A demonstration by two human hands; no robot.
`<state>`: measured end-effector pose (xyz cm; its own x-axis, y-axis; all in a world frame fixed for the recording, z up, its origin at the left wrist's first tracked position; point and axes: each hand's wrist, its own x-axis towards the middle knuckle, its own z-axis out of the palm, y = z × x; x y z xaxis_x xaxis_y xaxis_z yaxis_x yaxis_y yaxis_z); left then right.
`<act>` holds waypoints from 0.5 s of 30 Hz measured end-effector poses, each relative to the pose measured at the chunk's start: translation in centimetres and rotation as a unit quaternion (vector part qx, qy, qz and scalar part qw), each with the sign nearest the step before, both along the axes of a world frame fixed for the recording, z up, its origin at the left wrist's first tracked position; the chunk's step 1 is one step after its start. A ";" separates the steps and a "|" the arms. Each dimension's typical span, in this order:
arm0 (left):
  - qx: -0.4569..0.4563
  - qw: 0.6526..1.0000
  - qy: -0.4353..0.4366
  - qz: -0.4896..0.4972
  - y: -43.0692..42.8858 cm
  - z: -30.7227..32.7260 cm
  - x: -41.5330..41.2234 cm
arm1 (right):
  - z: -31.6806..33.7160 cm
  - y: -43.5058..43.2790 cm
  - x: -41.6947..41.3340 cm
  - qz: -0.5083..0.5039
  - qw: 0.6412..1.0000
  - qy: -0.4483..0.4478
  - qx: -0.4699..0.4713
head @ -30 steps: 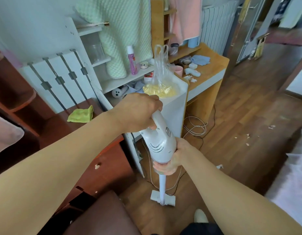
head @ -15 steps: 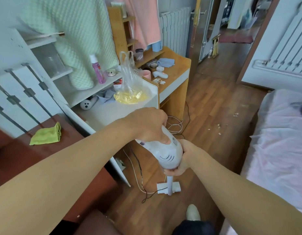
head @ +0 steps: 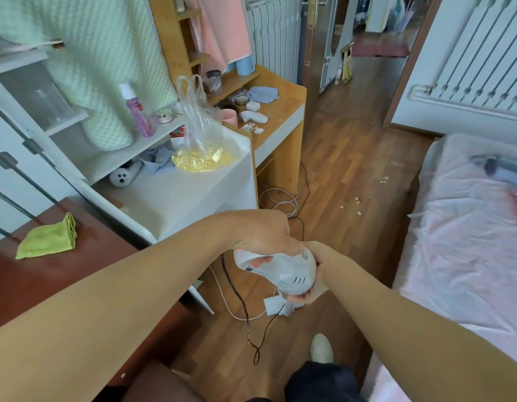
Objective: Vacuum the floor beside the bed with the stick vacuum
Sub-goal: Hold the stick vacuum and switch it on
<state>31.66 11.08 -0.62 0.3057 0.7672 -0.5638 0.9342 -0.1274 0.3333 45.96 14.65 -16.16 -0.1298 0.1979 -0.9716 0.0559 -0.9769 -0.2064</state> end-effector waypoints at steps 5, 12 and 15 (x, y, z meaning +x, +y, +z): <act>-0.026 0.998 0.012 -0.051 0.1 -0.3 0.4 | -0.1 -1.5 0.8 -0.068 0.995 0.064 0.023; -0.060 0.993 0.046 -0.091 0.6 -0.7 1.8 | -0.9 -2.2 1.3 -0.167 0.980 0.101 0.049; -0.047 0.989 0.074 -0.117 0.4 -0.4 2.0 | -0.6 -2.2 1.6 -0.180 0.975 0.109 0.072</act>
